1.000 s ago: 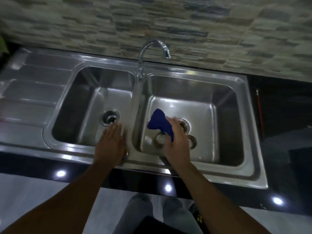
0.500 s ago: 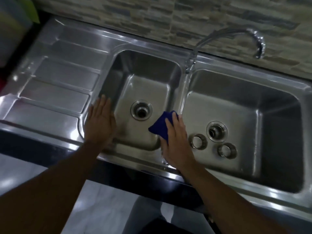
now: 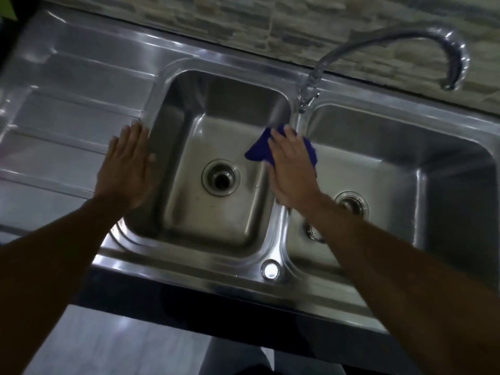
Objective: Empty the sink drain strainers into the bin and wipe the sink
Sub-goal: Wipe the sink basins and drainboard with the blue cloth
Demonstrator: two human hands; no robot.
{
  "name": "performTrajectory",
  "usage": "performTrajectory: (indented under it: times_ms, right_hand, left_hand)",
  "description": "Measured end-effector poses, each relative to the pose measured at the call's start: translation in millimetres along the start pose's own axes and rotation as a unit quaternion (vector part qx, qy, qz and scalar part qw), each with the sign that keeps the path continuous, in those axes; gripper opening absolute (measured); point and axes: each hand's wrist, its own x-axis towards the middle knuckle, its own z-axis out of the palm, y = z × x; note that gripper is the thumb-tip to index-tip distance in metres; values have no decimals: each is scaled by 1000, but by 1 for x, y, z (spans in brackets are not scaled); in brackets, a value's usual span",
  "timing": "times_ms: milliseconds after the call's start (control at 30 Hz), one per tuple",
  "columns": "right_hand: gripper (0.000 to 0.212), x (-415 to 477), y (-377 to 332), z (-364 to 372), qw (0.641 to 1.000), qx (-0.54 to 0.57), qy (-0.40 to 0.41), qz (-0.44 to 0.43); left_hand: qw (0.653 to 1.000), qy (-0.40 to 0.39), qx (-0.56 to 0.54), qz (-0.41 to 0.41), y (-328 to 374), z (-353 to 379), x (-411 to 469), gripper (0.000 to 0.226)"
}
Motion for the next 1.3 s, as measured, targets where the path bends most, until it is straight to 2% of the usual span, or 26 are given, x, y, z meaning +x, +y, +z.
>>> performTrajectory:
  times_ms: [167,267,367,500,667,800,1067,1167,1300]
  right_hand:
    - [54,-74,-27,12,997,36,-8,-61]
    - [55,-65,-6,10,991,76,-21,-109]
    - [46,-11,17,1,992,95,-9,-81]
    - [45,45,38,-9,997,51,-25,-43]
    - [44,7,11,4,996,87,37,-2]
    - [53,-14,14,12,994,95,18,-41]
    - [53,54,45,-6,994,94,28,-40]
    - [49,53,38,-3,996,86,35,-18]
    - [45,22,10,-2,993,110,27,22]
  left_hand:
    - [999,24,35,1,-2,6,4,62]
    - [998,32,46,-6,-4,9,7,61]
    - [998,49,31,-14,-7,12,8,59]
    - [997,70,16,-19,-3,13,11,57]
    - [997,72,-6,4,0,5,37,58]
    - [999,43,1,29,1,0,58,62]
    - [997,19,-13,72,-9,-3,59,63]
    - [996,42,-7,79,-6,-3,58,60]
    - [996,35,-10,81,-9,-1,59,59]
